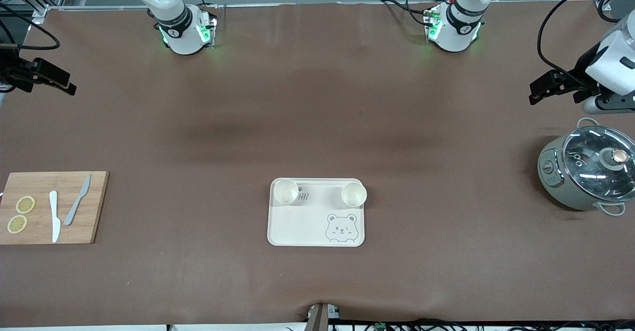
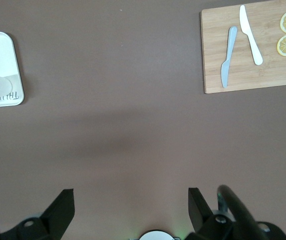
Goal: Place white IKEA cup upright on tray with both arms
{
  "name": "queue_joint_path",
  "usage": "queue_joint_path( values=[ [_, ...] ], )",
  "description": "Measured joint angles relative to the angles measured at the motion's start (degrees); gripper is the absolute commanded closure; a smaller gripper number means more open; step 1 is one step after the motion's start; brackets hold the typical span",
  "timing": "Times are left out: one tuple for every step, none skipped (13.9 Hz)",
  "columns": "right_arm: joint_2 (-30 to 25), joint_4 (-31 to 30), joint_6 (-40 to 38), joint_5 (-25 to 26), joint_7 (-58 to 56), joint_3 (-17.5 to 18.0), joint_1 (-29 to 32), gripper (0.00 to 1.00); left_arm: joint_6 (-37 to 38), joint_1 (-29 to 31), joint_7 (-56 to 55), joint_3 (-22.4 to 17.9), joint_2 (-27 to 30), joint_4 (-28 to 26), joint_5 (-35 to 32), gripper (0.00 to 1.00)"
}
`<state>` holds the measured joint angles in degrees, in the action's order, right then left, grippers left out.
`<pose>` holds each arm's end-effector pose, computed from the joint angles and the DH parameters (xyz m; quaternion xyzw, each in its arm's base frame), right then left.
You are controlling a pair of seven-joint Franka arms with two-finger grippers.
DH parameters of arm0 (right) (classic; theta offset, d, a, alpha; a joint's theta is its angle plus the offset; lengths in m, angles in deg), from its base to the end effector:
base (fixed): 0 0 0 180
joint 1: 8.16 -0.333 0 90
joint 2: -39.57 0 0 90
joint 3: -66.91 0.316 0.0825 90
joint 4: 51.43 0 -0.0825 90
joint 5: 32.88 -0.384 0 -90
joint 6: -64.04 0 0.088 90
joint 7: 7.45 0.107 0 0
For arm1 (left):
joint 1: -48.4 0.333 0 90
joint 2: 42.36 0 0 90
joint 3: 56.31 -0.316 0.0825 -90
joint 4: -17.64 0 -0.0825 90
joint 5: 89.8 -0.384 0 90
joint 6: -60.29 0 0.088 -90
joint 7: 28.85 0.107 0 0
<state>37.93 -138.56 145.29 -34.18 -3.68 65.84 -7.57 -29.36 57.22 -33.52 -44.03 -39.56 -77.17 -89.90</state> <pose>0.5294 -0.0128 0.6505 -0.9982 0.0460 0.0372 0.0109 0.5363 -0.0350 0.6105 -0.9997 -0.0108 0.0207 0.0075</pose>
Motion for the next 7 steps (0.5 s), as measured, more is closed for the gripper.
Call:
queue_joint_path(
  values=[
    [0.0,0.0,0.1,0.2,0.0,0.0,-0.2,0.0,-0.1,0.0,0.0,0.0,-0.1,0.0,0.0,0.0],
    [0.0,0.0,0.1,0.2,0.0,0.0,-0.2,0.0,-0.2,0.0,0.0,0.0,-0.1,0.0,0.0,0.0],
    [0.0,0.0,0.1,0.3,0.0,0.0,-0.2,0.0,-0.3,0.0,0.0,0.0,-0.2,0.0,0.0,0.0],
    [0.0,0.0,0.1,0.3,0.0,-0.1,-0.2,0.0,-0.3,0.0,0.0,0.0,-0.3,0.0,0.0,0.0],
    [0.0,0.0,0.1,0.3,0.0,-0.1,-0.2,0.0,-0.3,0.0,0.0,0.0,-0.4,0.0,0.0,0.0],
    [0.0,0.0,0.1,0.3,0.0,-0.1,-0.2,0.0,-0.3,0.0,0.0,0.0,-0.4,0.0,0.0,0.0],
    [0.0,0.0,0.1,0.3,0.0,-0.1,-0.2,0.0,-0.3,0.0,0.0,0.0,-0.4,0.0,0.0,0.0]
  ],
)
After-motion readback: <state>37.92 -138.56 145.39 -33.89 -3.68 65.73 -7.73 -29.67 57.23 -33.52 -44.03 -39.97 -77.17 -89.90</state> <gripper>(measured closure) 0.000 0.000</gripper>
